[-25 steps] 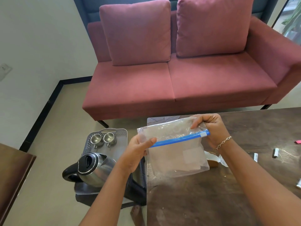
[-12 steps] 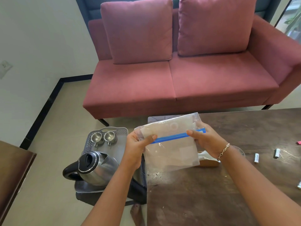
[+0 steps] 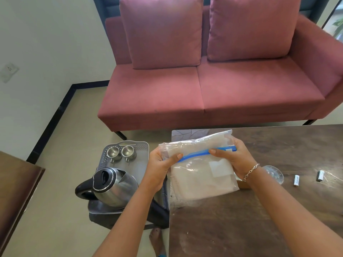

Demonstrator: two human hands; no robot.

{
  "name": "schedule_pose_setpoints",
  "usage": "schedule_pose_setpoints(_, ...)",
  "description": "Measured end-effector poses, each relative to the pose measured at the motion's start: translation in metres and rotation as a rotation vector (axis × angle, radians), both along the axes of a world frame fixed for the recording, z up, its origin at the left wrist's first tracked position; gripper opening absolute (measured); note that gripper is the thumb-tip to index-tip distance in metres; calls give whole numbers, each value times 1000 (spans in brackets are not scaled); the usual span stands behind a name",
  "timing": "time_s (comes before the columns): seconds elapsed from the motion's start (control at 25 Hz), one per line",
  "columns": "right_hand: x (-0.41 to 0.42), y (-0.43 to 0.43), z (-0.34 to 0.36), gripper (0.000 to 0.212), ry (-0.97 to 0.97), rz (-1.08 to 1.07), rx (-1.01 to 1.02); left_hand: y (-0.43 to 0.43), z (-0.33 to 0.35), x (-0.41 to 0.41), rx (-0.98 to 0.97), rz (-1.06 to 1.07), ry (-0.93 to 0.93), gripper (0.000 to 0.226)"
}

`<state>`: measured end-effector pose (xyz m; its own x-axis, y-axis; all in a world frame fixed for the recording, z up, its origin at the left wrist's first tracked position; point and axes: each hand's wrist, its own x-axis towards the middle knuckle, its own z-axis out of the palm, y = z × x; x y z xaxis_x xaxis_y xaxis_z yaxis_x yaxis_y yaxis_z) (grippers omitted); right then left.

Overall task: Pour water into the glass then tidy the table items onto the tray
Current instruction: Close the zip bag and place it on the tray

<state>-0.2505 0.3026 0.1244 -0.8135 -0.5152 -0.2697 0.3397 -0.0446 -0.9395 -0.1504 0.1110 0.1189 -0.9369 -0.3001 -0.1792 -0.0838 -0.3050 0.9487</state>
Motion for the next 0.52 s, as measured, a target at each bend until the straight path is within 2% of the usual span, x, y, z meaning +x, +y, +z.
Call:
schedule_pose_setpoints(0.2,5,-10,1,26,44,-92,-5,1,-2,-1,-71,40,19,16)
schedule_pose_setpoints(0.32,7,-16,0,25,96,-85,7,-2,-1,0,-87,32,57,14)
schedule_pose_setpoints(0.52,2,-27,-1,28,57,-40,0,-20,1,3,-86,43,94,16)
